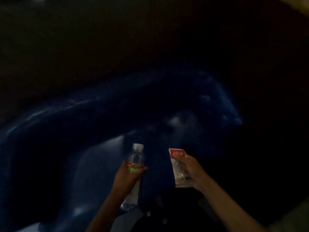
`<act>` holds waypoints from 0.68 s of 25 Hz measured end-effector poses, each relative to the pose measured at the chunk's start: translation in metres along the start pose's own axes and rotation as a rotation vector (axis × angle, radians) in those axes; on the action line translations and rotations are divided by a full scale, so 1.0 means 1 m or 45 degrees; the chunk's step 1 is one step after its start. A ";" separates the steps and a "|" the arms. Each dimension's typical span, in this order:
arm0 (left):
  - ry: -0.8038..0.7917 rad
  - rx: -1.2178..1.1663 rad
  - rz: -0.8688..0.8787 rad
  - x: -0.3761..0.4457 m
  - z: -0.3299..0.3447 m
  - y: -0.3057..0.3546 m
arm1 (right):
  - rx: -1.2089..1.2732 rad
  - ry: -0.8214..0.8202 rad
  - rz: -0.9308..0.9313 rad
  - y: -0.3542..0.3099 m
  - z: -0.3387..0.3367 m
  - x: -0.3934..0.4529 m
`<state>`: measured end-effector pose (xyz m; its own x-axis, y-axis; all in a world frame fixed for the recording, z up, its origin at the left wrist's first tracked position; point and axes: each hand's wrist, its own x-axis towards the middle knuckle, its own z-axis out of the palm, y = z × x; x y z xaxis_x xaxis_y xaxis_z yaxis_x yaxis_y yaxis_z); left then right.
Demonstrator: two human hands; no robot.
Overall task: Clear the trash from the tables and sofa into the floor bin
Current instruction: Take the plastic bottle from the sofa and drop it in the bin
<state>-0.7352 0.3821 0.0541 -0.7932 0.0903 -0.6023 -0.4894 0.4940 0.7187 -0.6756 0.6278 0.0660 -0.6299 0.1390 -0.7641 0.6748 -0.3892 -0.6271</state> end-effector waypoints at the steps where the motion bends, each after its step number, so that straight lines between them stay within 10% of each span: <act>1: 0.084 -0.067 -0.037 -0.008 -0.018 -0.012 | -0.113 -0.056 0.030 -0.007 0.021 0.007; 8: 0.709 -0.468 -0.306 -0.094 -0.096 -0.107 | -0.825 -0.481 0.053 -0.018 0.188 0.045; 17: 1.208 -0.971 -0.456 -0.207 -0.191 -0.266 | -1.250 -0.940 -0.049 0.126 0.414 -0.030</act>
<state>-0.5103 0.0668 0.0540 -0.3664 -0.7536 -0.5458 -0.5625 -0.2879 0.7751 -0.7308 0.1978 0.0730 -0.5075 -0.5374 -0.6735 0.4531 0.4984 -0.7391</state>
